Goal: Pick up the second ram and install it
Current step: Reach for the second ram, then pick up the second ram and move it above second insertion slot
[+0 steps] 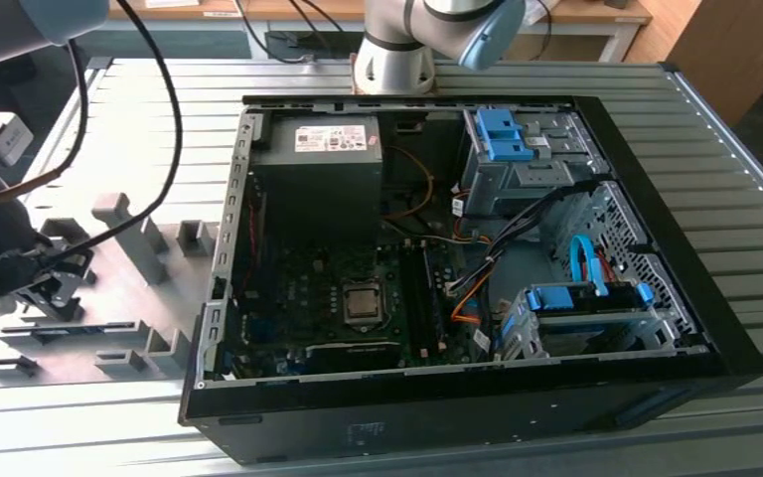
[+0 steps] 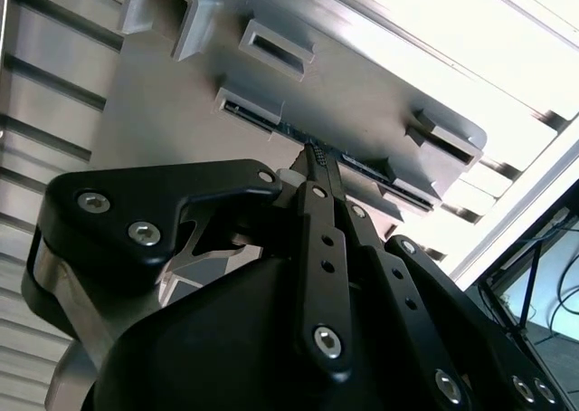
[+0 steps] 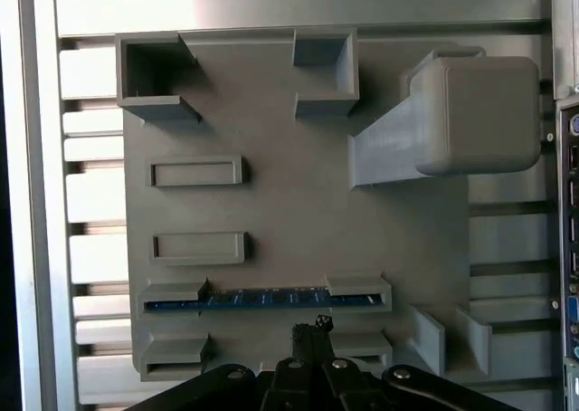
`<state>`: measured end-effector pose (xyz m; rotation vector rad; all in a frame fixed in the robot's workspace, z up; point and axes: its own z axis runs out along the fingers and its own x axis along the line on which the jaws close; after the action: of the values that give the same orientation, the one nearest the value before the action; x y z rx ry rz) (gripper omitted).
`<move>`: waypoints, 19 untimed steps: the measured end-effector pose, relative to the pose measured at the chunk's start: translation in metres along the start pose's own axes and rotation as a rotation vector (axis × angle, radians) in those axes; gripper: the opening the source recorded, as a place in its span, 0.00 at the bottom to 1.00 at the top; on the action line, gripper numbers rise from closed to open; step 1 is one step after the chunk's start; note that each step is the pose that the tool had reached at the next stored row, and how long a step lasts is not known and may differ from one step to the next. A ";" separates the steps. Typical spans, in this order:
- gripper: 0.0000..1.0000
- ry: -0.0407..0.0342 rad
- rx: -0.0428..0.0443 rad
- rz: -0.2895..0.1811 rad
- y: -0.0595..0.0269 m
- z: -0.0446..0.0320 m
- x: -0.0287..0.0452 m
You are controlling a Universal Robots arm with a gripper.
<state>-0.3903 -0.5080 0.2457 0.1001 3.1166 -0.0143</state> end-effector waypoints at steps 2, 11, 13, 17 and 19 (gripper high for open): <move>0.10 -0.0001 -0.0001 0.000 0.0000 0.0004 0.0000; 0.10 -0.0001 -0.0001 0.000 0.0000 0.0006 0.0000; 0.10 -0.0001 -0.0001 0.000 0.0000 0.0007 0.0000; 0.10 -0.0005 -0.0011 -0.039 0.0001 0.0007 0.0000; 0.10 -0.0007 -0.0019 -0.075 0.0000 0.0007 0.0000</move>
<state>-0.3903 -0.5080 0.2450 -0.0176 3.1178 -0.0128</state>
